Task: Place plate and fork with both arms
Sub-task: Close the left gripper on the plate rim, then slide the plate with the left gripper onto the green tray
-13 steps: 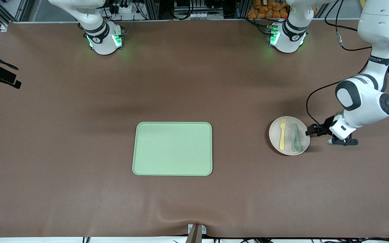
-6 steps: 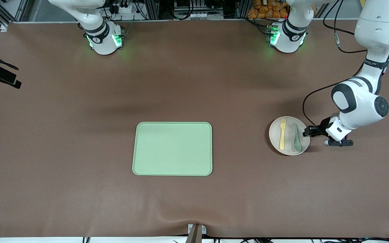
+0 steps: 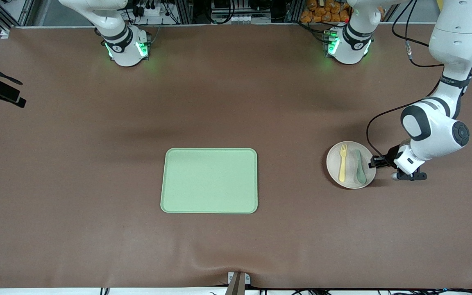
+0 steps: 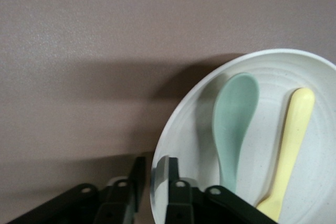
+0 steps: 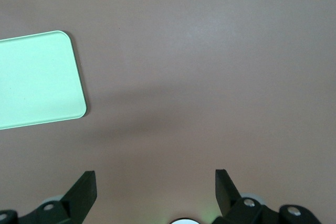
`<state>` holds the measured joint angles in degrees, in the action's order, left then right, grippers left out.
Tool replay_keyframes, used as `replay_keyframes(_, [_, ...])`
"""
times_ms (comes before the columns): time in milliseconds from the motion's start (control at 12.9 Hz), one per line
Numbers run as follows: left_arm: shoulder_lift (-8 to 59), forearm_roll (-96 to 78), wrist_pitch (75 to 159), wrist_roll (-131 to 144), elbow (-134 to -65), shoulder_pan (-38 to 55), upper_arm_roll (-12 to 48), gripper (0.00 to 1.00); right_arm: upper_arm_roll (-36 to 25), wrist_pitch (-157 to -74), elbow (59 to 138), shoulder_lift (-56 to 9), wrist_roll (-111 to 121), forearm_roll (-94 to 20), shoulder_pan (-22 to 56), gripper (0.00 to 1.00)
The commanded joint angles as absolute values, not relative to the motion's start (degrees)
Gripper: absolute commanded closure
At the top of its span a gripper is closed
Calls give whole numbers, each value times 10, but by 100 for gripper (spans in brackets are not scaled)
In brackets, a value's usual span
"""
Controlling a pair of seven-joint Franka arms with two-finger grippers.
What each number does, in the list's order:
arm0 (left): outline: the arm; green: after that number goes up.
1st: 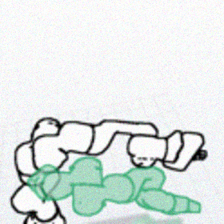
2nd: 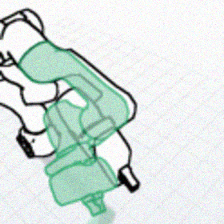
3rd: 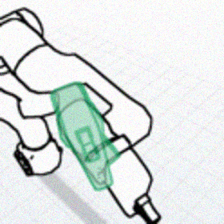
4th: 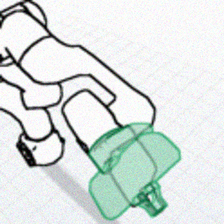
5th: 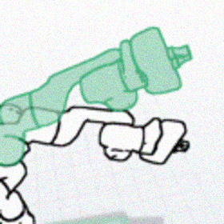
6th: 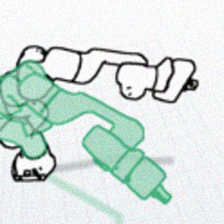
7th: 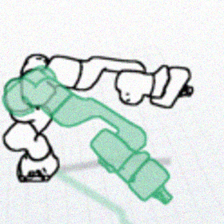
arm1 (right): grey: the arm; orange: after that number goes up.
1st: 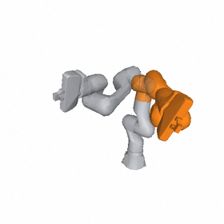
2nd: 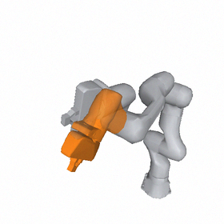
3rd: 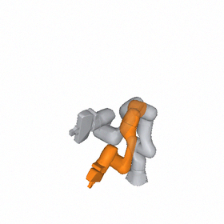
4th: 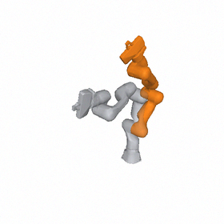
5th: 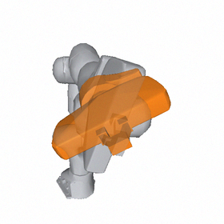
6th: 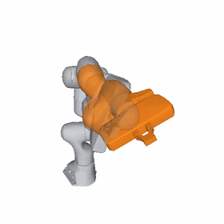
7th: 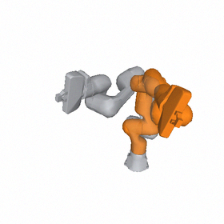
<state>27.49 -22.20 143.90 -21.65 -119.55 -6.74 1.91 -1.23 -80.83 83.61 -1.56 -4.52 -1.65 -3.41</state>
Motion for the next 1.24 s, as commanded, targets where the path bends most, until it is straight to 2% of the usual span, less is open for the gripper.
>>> replay_keyframes(0, [279,-236,1445,-222,-1187,-62,20,100,-11,-803,836,-14,-44,-22,-36,0])
replay_keyframes(541, [279,-235,1412,-221,-1137,-29,30,100,-12,-803,836,-16,-40,-21,-40,0])
replay_keyframes(849, [289,-236,1326,-164,-1048,16,33,100,-13,-784,836,-21,-43,-21,-44,0])
replay_keyframes(1158, [331,-236,1320,-69,-958,99,33,100,-13,-787,834,-27,-40,-17,-45,0])
